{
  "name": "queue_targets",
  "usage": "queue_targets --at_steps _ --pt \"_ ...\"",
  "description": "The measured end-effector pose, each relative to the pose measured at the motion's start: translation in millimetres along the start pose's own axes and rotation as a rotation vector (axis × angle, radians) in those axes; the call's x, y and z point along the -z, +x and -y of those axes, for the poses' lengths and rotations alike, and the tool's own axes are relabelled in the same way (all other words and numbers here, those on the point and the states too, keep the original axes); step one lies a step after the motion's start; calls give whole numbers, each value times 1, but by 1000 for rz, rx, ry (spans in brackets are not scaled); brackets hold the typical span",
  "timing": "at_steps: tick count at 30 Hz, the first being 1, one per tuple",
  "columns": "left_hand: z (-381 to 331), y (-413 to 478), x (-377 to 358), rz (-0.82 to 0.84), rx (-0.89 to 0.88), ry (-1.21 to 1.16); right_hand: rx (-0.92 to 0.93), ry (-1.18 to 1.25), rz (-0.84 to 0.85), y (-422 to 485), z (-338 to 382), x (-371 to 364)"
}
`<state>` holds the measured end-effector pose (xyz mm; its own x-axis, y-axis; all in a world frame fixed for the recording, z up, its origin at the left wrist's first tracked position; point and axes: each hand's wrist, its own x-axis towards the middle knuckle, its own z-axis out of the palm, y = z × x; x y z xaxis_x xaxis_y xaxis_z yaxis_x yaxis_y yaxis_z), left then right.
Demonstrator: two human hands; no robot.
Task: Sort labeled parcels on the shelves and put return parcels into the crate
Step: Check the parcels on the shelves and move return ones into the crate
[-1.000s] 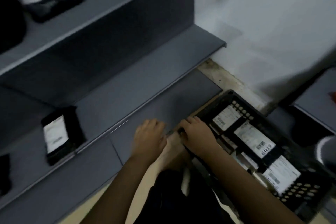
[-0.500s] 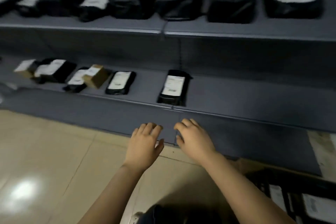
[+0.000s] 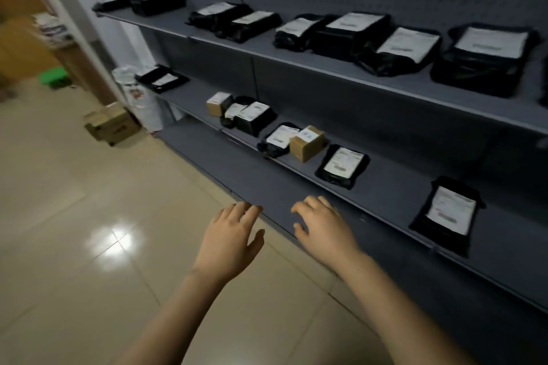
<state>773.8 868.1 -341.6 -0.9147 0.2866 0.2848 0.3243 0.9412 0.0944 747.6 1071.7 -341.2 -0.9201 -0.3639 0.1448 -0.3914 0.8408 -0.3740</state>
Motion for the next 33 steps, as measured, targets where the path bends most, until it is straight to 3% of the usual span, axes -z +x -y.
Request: queue_targets --at_steps 8,22,33 --pt "93 27 22 -80 141 35 171 14 15 120 51 -17" --pt "230 149 24 -247 398 142 464 62 111 357 93 -44" --pt "364 199 3 -215 425 100 431 53 155 479 133 -102"
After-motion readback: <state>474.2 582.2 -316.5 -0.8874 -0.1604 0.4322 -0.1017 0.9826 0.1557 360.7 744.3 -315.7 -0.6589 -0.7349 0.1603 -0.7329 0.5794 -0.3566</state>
